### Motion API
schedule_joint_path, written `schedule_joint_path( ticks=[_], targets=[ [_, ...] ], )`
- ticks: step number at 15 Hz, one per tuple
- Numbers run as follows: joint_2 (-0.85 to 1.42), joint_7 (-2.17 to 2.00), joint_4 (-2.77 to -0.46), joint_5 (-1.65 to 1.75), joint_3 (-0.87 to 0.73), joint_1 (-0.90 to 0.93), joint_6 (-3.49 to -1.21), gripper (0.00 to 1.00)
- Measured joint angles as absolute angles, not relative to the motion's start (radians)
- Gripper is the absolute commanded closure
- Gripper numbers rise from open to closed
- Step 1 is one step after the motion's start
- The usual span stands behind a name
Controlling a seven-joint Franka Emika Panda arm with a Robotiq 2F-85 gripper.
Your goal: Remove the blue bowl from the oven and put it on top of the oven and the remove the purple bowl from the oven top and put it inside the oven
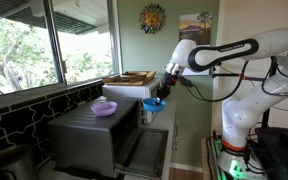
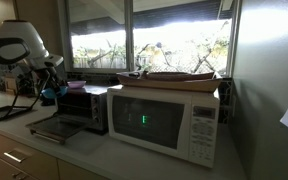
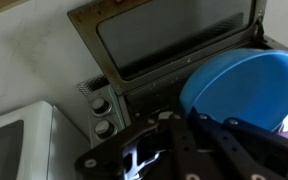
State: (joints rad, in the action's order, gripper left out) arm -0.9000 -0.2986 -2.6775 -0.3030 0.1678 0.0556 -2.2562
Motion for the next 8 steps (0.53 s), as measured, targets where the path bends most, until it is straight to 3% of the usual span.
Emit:
schedule_joint_path(
  ticks=[8],
  targets=[
    [-0.76,-0.341,-2.539,-0.256,0.202,-0.017,-2.401,0.99]
  ],
)
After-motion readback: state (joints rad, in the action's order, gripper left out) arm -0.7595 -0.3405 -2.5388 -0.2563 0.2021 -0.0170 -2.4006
